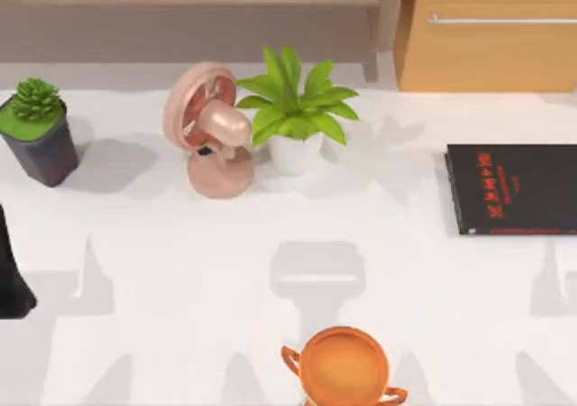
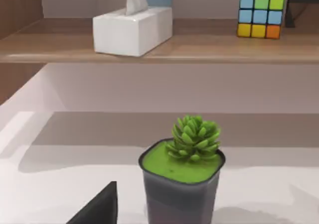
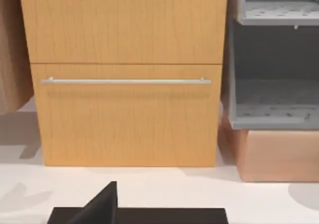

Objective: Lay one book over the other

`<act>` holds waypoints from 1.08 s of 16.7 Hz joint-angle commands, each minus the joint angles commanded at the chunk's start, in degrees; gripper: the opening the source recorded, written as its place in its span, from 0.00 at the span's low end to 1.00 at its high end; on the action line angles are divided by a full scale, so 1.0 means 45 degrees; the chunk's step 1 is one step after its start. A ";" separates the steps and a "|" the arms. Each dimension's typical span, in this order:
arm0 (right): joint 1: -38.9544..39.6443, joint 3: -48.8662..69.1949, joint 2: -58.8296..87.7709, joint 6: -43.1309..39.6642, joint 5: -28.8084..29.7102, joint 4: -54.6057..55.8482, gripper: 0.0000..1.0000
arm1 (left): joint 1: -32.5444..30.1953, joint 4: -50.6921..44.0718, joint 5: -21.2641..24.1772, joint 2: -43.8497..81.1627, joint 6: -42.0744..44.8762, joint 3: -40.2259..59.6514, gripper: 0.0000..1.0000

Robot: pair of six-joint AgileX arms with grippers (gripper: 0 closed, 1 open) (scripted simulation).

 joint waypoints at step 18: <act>-0.3965 1.1881 1.6446 -0.0114 -0.3719 0.4790 1.00 | 0.0000 0.0000 0.0000 0.0000 0.0000 0.0000 1.00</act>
